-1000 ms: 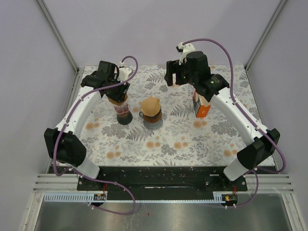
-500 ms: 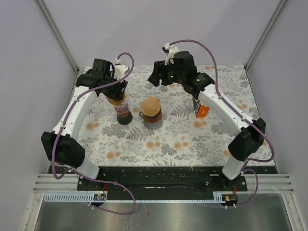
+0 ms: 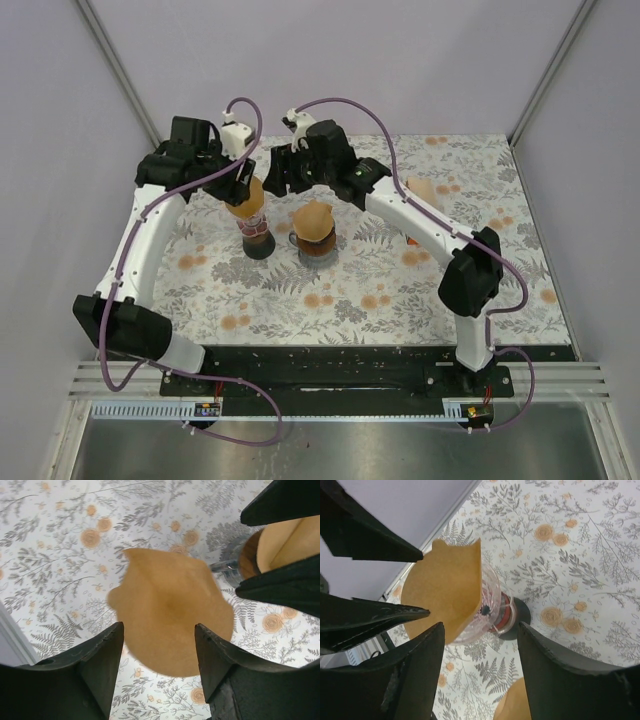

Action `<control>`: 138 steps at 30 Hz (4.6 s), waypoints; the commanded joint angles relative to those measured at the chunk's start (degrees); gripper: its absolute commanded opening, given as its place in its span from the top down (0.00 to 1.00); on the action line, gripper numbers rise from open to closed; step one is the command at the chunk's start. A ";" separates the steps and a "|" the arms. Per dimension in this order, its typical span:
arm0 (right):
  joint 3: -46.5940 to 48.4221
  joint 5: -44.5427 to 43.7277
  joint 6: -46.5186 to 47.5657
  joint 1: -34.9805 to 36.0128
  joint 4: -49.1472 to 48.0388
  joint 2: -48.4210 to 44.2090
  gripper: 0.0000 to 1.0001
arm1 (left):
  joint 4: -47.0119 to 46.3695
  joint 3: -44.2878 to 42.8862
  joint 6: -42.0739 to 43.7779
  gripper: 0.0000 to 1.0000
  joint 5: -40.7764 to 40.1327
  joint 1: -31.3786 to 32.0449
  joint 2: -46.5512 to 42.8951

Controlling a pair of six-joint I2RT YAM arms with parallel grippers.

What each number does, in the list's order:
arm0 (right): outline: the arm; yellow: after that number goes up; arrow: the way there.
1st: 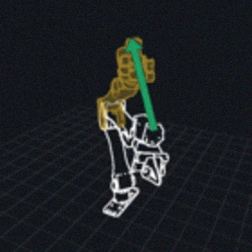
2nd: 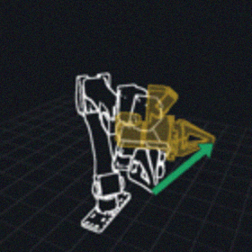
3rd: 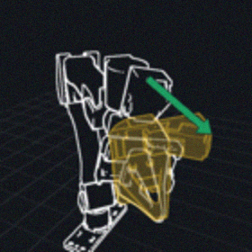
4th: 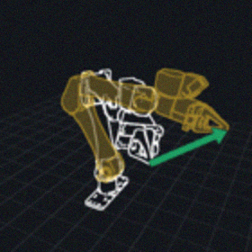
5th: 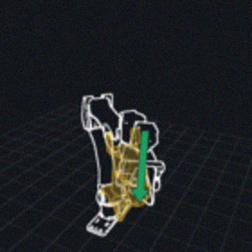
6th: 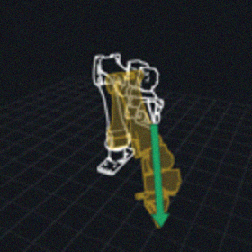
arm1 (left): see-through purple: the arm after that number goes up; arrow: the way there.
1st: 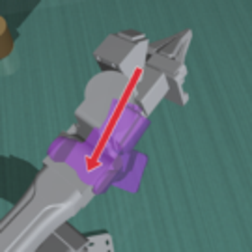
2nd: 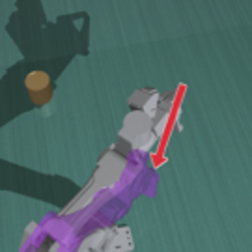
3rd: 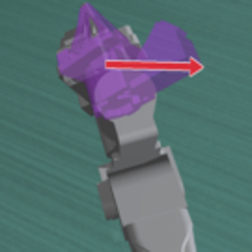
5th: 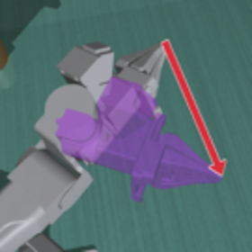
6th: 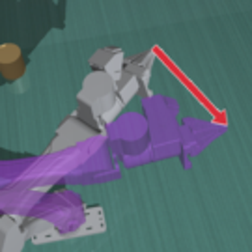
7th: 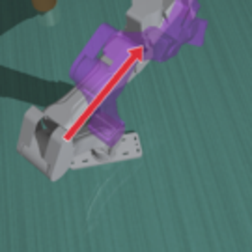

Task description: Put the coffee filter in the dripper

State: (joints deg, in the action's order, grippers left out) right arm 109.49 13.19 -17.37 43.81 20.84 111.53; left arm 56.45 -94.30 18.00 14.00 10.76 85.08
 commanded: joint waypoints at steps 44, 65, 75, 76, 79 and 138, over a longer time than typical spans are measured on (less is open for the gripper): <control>22.87 -3.52 3.30 2.77 12.64 20.31 0.40 | -16.37 19.86 -1.92 0.35 -3.63 -7.95 -2.20; 24.45 -1.94 4.45 2.86 13.79 18.46 0.39 | -11.80 11.86 -5.16 0.26 10.52 -10.68 -7.03; 25.77 -1.77 5.24 3.12 14.58 18.90 0.39 | -15.05 14.05 -6.40 0.38 5.69 -13.31 -6.15; 25.95 -1.76 5.32 3.12 14.67 18.90 0.39 | -15.31 14.58 -6.40 0.41 5.86 -13.31 -6.07; 26.47 -1.76 5.41 3.12 15.02 19.08 0.38 | -15.40 15.55 -6.40 0.46 6.65 -13.31 -5.63; 30.43 3.42 9.19 3.12 16.25 22.68 0.58 | -17.25 13.35 3.88 0.77 13.34 -11.03 2.11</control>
State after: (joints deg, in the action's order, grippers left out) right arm 139.17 14.76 -8.78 46.44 37.98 135.09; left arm 41.56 -81.82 18.96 28.01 -0.05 90.06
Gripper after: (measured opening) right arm 0.419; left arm 0.252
